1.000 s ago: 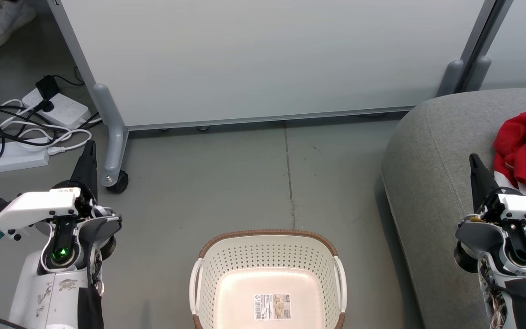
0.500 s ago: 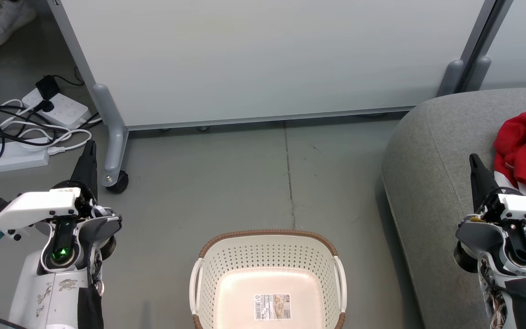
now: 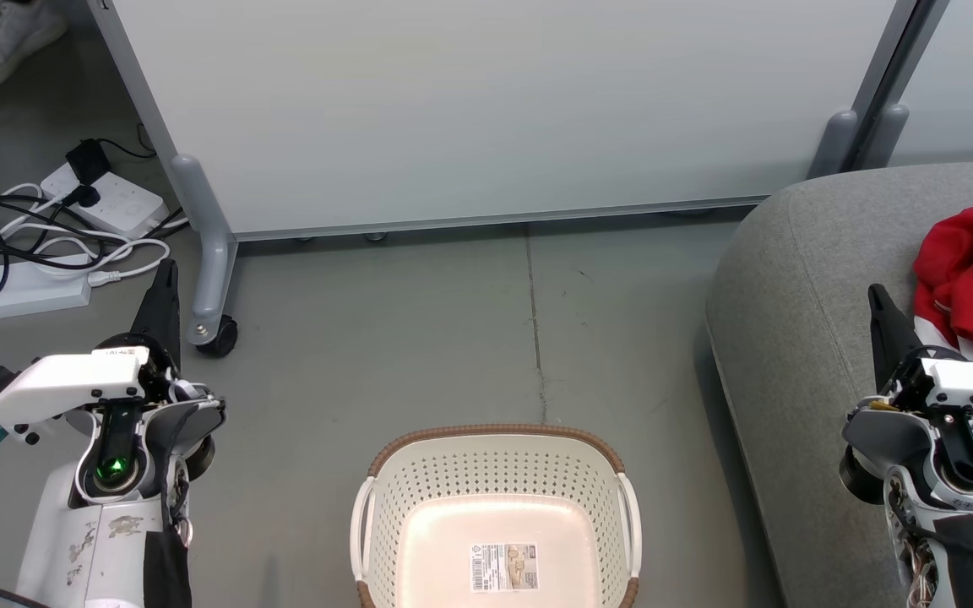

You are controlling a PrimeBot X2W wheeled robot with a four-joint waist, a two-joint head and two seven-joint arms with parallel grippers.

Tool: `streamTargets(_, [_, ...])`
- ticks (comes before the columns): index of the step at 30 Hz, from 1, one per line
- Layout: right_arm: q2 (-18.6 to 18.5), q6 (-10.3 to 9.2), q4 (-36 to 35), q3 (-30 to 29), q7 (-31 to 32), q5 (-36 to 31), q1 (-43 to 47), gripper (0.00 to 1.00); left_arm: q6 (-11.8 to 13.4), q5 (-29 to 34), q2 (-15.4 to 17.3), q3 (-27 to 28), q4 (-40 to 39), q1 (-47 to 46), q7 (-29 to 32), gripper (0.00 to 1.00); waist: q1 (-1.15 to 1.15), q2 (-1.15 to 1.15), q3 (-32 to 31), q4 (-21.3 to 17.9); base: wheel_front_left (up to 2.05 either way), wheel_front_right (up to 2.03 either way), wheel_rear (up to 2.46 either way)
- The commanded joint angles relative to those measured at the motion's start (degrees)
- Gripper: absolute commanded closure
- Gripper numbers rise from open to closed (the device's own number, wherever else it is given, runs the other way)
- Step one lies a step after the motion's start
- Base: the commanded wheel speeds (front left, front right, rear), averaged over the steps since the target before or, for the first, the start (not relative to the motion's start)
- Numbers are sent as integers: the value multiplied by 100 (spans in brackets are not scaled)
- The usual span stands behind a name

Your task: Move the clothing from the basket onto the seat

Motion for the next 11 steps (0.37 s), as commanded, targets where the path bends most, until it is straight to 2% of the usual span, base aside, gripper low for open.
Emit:
streamTargets(1, [-52, 12, -8, 1, 17, 17, -6, 100, -18, -17, 30, 17, 3, -53, -9, 100, 0, 0, 0, 0, 0, 0, 0])
streamTargets(11, [-52, 12, -8, 1, 17, 17, -6, 100, -18, -17, 31, 17, 3, -53, -10, 100, 0, 0, 0, 0, 0, 0, 0])
